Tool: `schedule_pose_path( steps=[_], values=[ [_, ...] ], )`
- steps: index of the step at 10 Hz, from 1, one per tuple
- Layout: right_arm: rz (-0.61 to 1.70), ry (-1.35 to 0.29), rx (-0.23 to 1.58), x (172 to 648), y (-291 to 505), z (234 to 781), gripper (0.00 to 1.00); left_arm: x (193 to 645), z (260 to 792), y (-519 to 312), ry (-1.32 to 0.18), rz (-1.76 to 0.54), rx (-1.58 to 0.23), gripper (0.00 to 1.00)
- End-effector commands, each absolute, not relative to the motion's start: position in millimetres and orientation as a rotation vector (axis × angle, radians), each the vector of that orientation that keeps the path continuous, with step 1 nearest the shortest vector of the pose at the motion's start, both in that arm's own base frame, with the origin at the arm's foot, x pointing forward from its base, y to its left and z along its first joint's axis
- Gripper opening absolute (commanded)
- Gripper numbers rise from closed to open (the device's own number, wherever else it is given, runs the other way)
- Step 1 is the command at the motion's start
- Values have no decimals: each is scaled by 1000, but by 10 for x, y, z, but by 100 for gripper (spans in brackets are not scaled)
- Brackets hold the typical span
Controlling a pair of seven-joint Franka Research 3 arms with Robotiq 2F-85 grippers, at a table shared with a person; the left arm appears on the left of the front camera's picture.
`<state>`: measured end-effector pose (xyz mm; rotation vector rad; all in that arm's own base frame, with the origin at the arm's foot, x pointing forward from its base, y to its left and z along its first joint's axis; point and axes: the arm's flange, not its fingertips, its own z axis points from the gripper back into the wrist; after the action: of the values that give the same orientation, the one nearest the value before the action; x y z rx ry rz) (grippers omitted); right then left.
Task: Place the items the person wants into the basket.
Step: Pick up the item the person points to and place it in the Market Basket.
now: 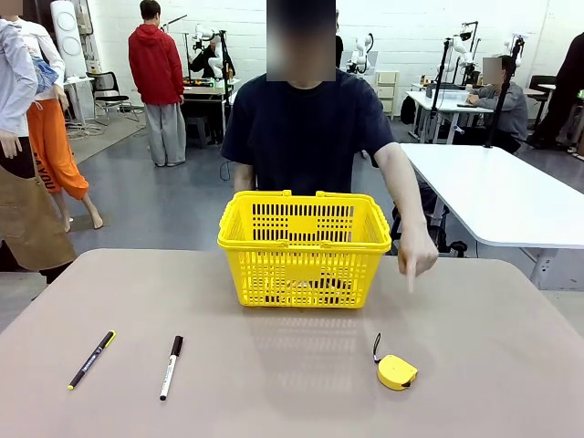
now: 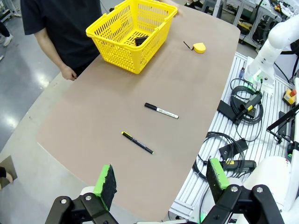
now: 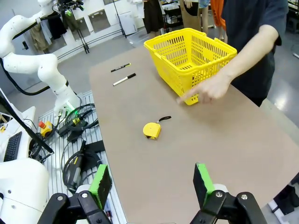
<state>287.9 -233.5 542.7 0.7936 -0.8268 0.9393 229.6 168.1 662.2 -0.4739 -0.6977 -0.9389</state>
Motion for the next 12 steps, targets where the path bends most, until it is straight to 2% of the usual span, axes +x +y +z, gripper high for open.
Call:
schedule_pose_path(
  steps=[1,10,12],
  values=[
    [952,-834,802,2879,-2379,5448,93,2283,6622,1686,-714,-960,-483,100],
    [940,-827,794,2879,-2335,5428,93,2283,6622,1686,-714,-960,-483,100],
    [971,-606,609,2828,-1463,5672,93,2283,6622,1686,-714,-960,-483,100]
  ],
)
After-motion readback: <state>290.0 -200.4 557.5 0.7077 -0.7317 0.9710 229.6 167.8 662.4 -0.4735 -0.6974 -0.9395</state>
